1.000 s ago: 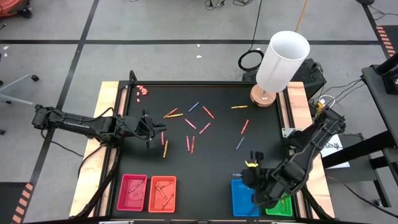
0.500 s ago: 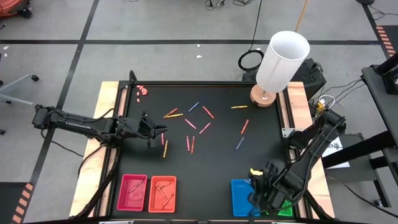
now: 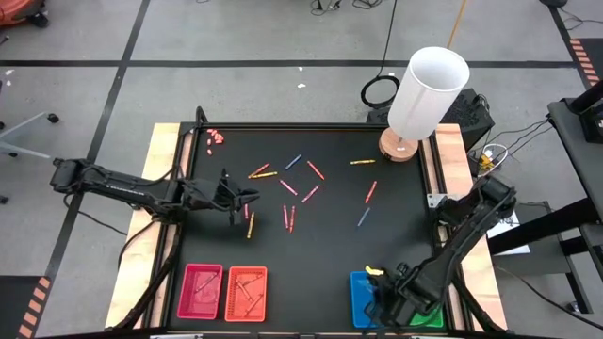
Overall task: Sort crayons
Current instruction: Put the blue crayon into the blue bin, then put the orange crayon into the orange bin
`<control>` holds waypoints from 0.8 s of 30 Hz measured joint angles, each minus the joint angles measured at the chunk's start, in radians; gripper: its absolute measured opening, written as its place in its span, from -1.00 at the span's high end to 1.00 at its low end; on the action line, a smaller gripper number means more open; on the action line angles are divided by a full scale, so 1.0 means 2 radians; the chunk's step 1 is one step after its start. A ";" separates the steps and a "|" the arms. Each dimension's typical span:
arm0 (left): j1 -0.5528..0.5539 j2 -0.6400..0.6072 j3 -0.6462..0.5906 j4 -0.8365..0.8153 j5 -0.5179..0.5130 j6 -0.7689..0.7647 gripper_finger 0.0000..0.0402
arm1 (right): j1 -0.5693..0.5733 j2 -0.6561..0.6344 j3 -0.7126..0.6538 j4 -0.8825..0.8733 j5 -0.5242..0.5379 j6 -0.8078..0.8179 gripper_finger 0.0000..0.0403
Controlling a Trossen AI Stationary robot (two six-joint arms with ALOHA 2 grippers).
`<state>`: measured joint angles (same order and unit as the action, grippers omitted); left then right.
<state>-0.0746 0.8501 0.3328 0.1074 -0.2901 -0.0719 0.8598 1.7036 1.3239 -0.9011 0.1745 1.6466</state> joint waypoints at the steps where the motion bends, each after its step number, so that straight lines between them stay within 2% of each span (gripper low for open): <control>1: 0.000 0.003 0.000 0.000 0.000 0.000 0.67 | -0.003 0.004 0.000 0.004 0.000 0.000 0.89; 6: 0.000 0.014 0.000 -0.001 0.000 0.000 0.67 | -0.008 0.021 0.000 0.050 -0.024 -0.028 0.71; 13: 0.000 0.017 0.000 -0.001 0.000 0.000 0.67 | -0.009 0.017 0.000 0.073 -0.026 -0.042 0.29; 17: 0.000 0.017 0.000 -0.001 0.000 0.000 0.67 | -0.009 0.000 0.000 0.079 -0.037 -0.057 0.12; 20: 0.000 0.017 0.000 -0.001 0.000 0.000 0.67 | -0.011 -0.013 0.000 0.078 -0.014 -0.073 0.08; 24: 0.000 0.017 0.000 0.000 -0.001 -0.001 0.67 | -0.020 -0.025 0.000 0.069 0.053 -0.137 0.08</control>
<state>-0.0743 0.8837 0.3328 0.1074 -0.2916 -0.0731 0.8189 1.6530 1.3239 -0.7638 0.2796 1.3719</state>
